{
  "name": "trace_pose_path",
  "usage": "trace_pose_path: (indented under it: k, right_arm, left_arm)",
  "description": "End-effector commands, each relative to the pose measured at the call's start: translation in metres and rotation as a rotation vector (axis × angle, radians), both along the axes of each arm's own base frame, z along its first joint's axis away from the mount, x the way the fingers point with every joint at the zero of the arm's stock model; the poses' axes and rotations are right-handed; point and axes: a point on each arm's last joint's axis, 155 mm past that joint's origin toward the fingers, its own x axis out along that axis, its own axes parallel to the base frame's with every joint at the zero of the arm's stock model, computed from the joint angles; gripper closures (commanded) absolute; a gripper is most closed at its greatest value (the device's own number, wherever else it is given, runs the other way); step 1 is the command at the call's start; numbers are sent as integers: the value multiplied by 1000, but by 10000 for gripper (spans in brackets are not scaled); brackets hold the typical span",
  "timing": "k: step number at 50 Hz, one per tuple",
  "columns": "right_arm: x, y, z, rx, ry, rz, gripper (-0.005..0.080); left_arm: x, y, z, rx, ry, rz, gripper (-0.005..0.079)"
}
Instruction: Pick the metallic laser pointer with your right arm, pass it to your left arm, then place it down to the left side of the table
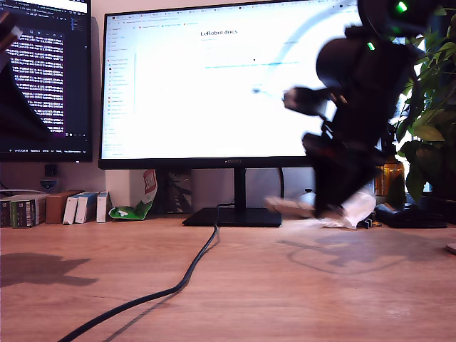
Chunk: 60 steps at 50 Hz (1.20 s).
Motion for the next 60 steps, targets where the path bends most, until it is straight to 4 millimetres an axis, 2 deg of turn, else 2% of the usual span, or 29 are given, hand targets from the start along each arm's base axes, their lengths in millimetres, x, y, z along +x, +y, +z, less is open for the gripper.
trace_pose_path:
  k: [1,13,22,27,32,44,54,60]
  right_arm:
    - [-6,18,6,28,7,40,761]
    - [-25,62,32,131,26,129,761]
    - [-41,87,54,214,30,184,761]
    - [-42,91,68,238,14,182,761]
    - [-45,90,80,250,-4,181,761]
    - [-55,90,101,294,-8,172,761]
    - [-64,98,106,333,23,185,761]
    - [-62,102,109,346,13,178,762]
  left_arm:
    - [2,-5,4,-29,5,-9,761]
    - [4,-23,15,-186,49,-47,755]
    - [6,-38,8,-279,119,-101,746]
    - [8,-45,4,-338,161,-137,674]
    - [11,-52,-1,-391,193,-180,553]
    - [12,-65,-14,-522,317,-244,425]
    - [14,-74,13,-614,272,-326,412]
    - [14,-76,30,-661,253,-354,412]
